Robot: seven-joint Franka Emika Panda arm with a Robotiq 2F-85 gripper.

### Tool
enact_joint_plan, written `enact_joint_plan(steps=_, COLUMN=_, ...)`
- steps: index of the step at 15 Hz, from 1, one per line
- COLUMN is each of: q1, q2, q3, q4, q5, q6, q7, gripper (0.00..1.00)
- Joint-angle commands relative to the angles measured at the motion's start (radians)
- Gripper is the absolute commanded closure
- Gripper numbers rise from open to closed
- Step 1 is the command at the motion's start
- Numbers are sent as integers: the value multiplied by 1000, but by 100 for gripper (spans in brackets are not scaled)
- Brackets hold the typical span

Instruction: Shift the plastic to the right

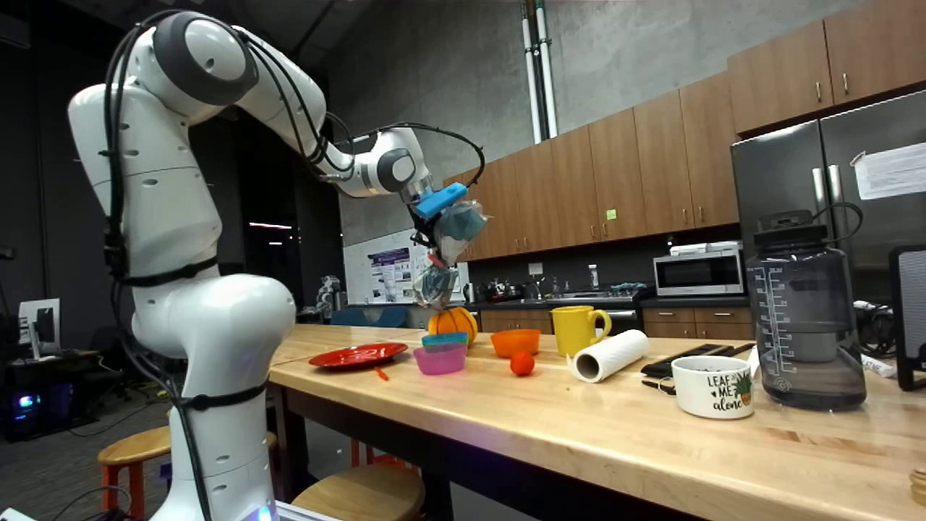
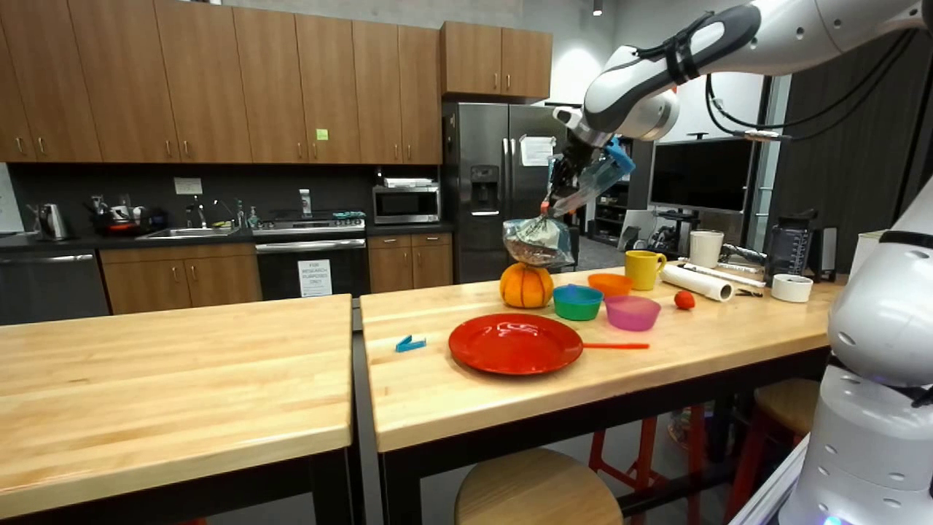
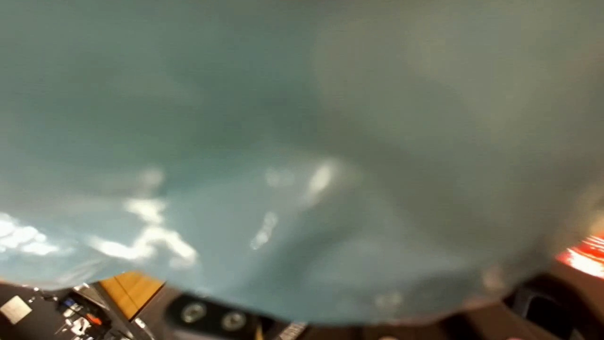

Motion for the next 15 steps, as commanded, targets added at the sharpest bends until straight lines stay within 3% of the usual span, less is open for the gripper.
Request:
enact_joint_plan(steps=1, q1=-31, q2=-105, q3=-37, q4=-68, q5=-21, q6=0, q7=60, gripper=100)
enact_joint_plan(steps=8, q1=-177, q2=-204, q3=-70, q4=-144, q5=-180, q6=-13, q7=287, gripper=100)
enact_joint_plan(steps=15, q1=-326, q2=-256, q3=-117, q4=-142, q5=-327, q6=-152, q7=579, gripper=100)
